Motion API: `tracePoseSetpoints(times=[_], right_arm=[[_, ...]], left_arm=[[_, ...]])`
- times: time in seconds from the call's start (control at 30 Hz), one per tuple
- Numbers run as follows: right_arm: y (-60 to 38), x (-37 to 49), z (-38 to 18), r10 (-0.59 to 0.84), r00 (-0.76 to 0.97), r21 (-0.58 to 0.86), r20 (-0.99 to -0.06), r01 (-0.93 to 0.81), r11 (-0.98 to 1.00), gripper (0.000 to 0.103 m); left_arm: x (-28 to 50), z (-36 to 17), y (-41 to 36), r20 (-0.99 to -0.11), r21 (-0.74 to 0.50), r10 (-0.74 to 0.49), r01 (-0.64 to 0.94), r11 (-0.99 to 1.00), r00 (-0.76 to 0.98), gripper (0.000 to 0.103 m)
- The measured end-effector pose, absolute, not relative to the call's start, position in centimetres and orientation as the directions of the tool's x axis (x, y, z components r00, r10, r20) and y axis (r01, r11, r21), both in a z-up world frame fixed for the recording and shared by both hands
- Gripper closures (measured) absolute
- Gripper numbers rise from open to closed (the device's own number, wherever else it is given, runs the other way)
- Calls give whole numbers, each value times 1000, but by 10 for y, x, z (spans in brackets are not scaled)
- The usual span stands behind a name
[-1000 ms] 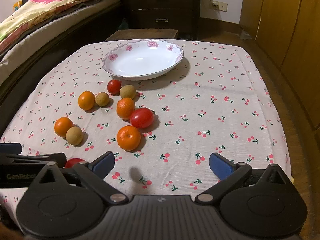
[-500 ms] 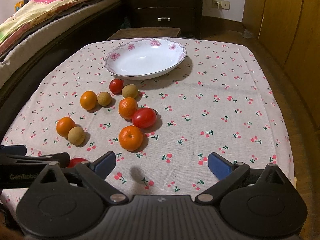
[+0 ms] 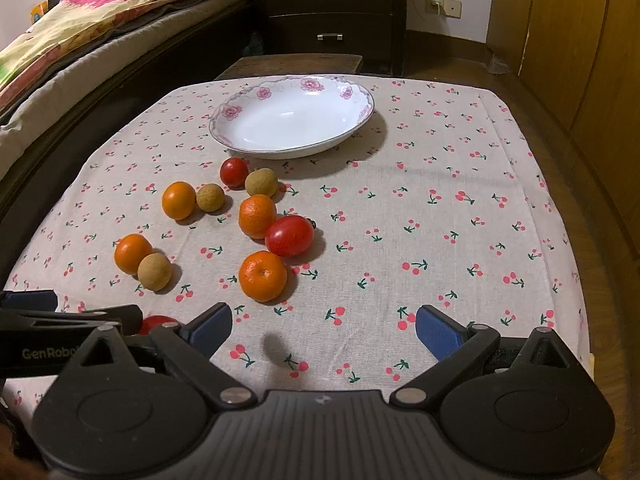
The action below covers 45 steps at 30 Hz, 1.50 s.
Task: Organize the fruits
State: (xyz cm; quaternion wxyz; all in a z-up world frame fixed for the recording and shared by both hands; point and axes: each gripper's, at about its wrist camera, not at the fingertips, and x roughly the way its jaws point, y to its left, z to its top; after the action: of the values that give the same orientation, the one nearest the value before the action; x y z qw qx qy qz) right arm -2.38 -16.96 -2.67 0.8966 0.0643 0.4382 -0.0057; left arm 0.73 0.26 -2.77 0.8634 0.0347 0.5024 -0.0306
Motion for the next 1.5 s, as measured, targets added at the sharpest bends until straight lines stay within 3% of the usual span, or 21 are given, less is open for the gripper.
tracePoseSetpoints(times=[0.93,1.5], right_arm=[[-182,-29,-24,38,604,106,-796,77,991,4],[-186,-25,-23,81,582,131,-809,45,990,24]], left_arm=[[4,-30,-12,-870,10,-53,125,992,491,8],[4,-30,-12,-877,-12,-77,139,990,474,13]])
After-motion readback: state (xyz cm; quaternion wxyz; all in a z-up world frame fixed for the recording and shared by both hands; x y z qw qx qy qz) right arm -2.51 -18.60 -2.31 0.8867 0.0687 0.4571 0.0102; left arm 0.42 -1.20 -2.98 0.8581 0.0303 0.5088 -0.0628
